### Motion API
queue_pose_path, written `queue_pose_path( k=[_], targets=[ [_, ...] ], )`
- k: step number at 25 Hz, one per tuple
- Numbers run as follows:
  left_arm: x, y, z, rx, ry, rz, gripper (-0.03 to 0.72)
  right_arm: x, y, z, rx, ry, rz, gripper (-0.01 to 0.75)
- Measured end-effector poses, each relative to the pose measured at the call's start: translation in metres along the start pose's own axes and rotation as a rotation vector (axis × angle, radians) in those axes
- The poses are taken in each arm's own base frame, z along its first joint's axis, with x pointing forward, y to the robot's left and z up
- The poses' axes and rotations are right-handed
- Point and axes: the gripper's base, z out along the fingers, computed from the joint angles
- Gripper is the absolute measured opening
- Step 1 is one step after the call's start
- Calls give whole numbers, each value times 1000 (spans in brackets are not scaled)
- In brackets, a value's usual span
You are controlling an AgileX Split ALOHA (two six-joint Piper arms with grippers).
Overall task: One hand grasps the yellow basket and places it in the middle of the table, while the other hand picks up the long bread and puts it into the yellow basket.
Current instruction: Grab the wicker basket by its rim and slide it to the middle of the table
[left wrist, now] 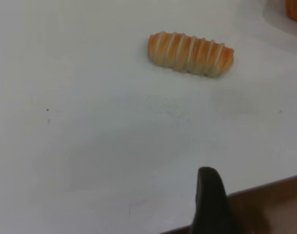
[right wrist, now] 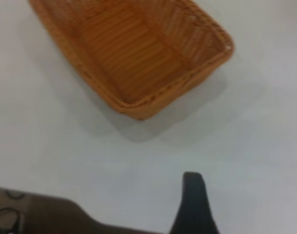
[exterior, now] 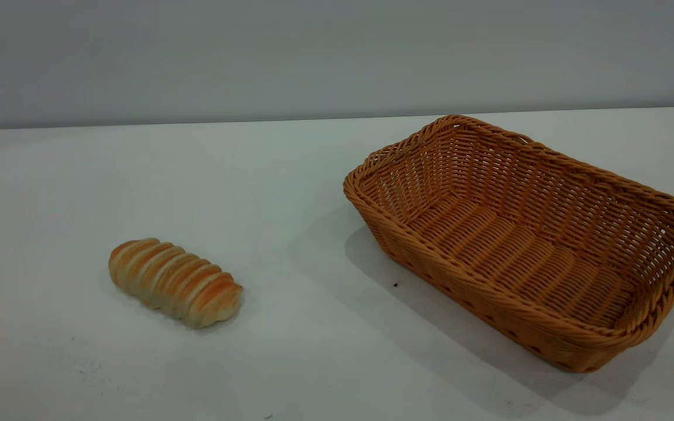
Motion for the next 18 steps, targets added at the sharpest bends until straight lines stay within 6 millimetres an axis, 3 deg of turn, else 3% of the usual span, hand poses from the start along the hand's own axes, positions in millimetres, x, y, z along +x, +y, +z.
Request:
queue_pose_path(
  k=[4,8,13,18],
  targets=[
    [-10,3,16,-8,126,-27,530,-3,0,4,-9,23,62,562],
    [-24,6,41,-15,282,-57,530,-19,-1,20,0,77,113,562],
    [-52,8,78,-5,248,-110,530,-46,-3,56,3,110,154,562],
    [-65,10,110,0,230,-150,530,-61,-7,102,21,203,231,562]
  ],
)
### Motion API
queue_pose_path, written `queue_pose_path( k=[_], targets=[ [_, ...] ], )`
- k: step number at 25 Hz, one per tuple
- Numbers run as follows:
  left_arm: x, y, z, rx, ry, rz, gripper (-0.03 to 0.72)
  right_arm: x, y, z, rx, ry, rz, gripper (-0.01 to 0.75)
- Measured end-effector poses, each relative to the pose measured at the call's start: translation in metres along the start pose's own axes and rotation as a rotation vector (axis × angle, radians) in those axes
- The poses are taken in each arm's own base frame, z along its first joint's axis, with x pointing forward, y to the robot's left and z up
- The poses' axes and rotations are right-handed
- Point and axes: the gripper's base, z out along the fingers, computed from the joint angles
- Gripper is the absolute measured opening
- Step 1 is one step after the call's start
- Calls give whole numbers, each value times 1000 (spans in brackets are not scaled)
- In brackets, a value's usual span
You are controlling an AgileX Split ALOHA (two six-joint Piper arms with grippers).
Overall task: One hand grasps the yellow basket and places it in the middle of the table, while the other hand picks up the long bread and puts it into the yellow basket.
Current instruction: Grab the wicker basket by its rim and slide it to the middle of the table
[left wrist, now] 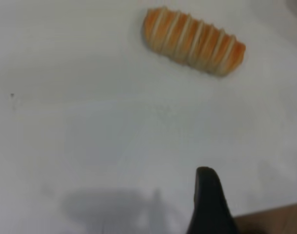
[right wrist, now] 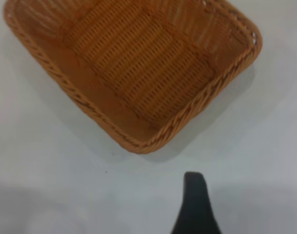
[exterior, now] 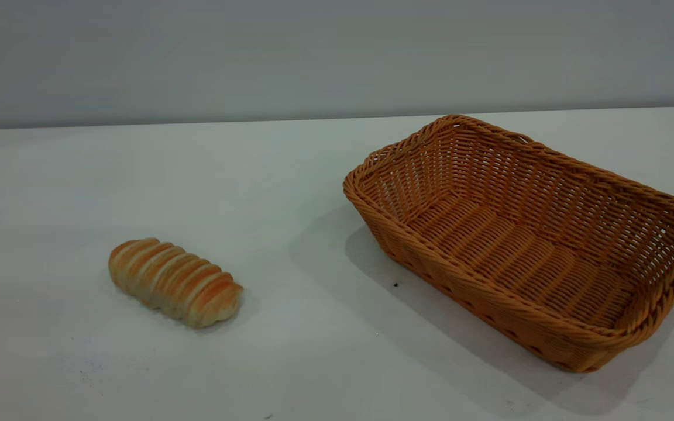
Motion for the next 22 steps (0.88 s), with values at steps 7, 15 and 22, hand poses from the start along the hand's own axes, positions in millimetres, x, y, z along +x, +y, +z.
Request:
queue_pose_path(
  k=[7,15,22],
  targets=[
    [-15,2,43,-5,59,-43,530,-22,3,65,19,178,130,562],
    [-18,4,79,-9,130,-100,530,-42,6,118,25,248,248,562],
    [-20,4,89,-8,119,-132,530,-34,0,155,69,304,278,562]
  ],
)
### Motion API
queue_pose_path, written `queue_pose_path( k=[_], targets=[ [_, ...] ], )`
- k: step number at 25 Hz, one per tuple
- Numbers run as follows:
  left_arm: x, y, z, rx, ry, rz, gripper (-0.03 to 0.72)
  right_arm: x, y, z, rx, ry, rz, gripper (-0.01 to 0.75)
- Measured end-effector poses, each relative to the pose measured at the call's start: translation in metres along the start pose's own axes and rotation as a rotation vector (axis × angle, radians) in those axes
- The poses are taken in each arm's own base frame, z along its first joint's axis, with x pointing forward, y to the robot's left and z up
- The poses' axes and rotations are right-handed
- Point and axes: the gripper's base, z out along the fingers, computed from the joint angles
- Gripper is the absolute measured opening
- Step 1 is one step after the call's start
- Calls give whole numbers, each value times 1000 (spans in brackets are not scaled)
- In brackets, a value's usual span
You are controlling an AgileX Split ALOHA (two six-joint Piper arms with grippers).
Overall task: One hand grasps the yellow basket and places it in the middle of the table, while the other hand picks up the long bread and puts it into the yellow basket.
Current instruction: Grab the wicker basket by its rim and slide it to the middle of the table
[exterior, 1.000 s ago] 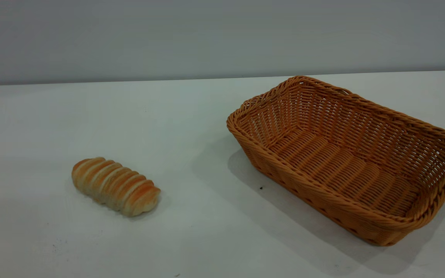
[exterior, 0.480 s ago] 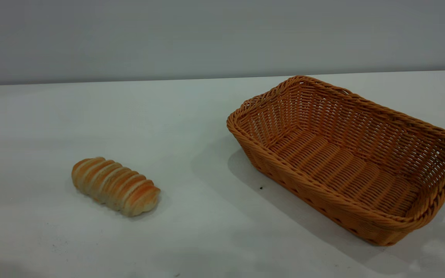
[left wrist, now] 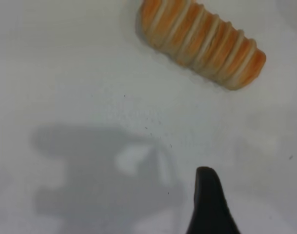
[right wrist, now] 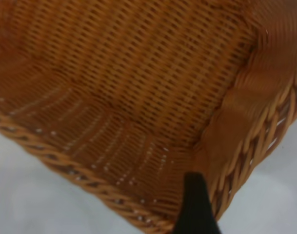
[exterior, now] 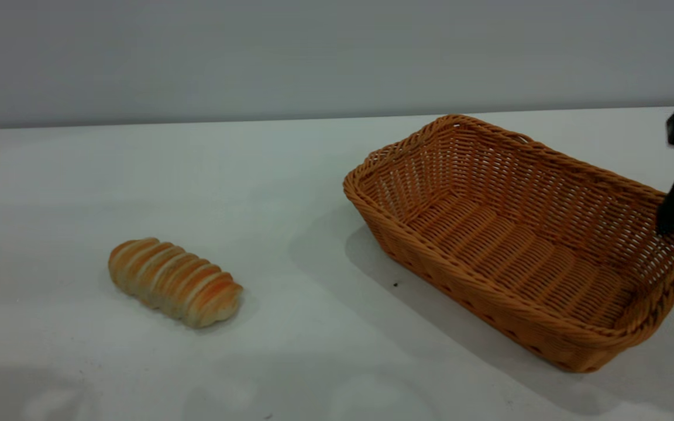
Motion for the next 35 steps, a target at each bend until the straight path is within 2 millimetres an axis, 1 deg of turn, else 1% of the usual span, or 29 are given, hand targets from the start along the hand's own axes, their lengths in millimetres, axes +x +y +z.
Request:
queue_pose_path(
  k=[5,15,17,19,20,21,23,24,26,27,29,35],
  targets=[
    [-1,0,0,1,-11,-1,530,0,-5,24,29,30,31,562],
    [-2,0,0,1,-19,-1,530,1,-10,58,49,49,37,562],
    [-2,0,0,1,-19,-1,530,3,-12,64,54,62,37,549],
    [-2,0,0,1,-19,-1,530,4,-13,70,58,71,39,497],
    [-2,0,0,1,-19,-1,530,4,-14,71,58,70,41,451],
    [-2,0,0,1,-19,-1,530,4,-14,72,59,69,37,401],
    [-2,0,0,1,-19,-1,530,3,-13,72,56,60,30,260],
    [-2,0,0,1,-19,-1,530,1,-12,72,52,53,36,202],
    [-2,0,0,1,-19,-1,530,-7,-8,71,39,28,15,105],
    [-2,0,0,1,-19,-1,530,-11,-5,70,31,21,-4,69],
    [-2,0,0,1,-19,-1,530,-17,1,68,10,44,-50,61],
    [-2,0,0,1,-19,-2,530,-39,19,62,-49,53,-94,59]
  ],
)
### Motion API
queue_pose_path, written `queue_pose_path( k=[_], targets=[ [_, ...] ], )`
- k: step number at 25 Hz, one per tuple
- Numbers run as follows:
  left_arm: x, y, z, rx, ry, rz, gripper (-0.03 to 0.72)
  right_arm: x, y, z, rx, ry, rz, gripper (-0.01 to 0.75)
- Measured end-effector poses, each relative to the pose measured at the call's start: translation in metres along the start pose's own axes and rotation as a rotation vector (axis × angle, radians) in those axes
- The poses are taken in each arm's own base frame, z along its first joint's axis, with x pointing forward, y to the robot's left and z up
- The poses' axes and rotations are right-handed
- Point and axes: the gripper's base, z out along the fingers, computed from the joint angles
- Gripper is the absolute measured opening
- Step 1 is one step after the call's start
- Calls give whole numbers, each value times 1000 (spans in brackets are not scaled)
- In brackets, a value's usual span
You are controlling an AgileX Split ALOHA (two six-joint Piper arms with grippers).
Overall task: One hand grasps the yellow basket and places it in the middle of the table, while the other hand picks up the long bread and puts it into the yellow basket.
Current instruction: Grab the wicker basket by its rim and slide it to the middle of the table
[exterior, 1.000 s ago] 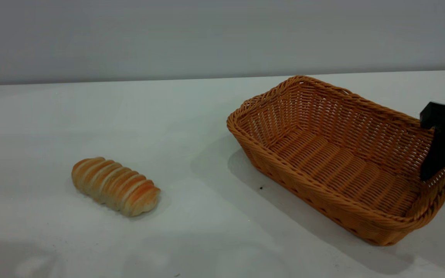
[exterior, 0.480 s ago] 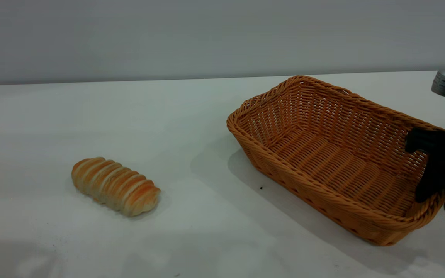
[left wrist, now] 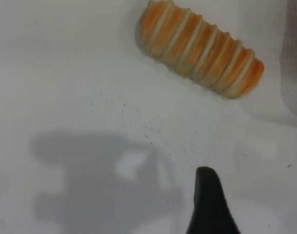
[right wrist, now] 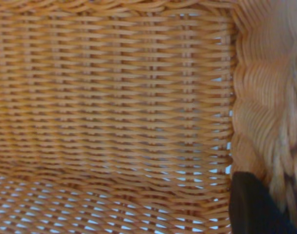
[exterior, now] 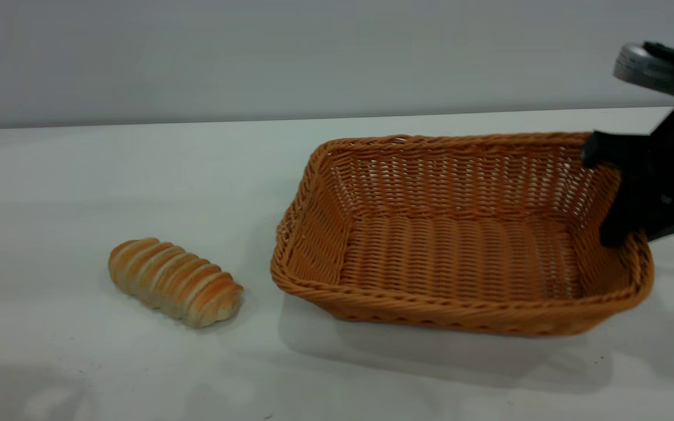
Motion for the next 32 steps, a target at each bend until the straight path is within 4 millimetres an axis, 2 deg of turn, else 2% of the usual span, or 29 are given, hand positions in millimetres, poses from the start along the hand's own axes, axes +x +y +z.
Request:
queue_pose_path(
  k=[5,12,17,20,24,27,29,32],
  targets=[
    [0,0,0,0,0,0,530,-3,14,2,-36,-4,-54,59],
    [0,0,0,1,0,-3,530,11,44,30,-67,58,-139,59],
    [0,0,0,1,-3,-3,530,13,47,38,-60,46,-167,93],
    [-2,0,0,1,-27,-3,530,11,47,38,-58,31,-202,207],
    [-6,0,2,1,-58,-16,530,9,49,32,-65,10,-289,454],
    [-6,1,11,-8,-46,-68,530,6,53,20,-79,-20,-376,609],
    [-5,3,24,-22,-10,-104,530,5,57,8,-94,-29,-428,664],
    [-7,5,46,-42,51,-147,530,5,64,-14,-129,-30,-472,681]
  ],
)
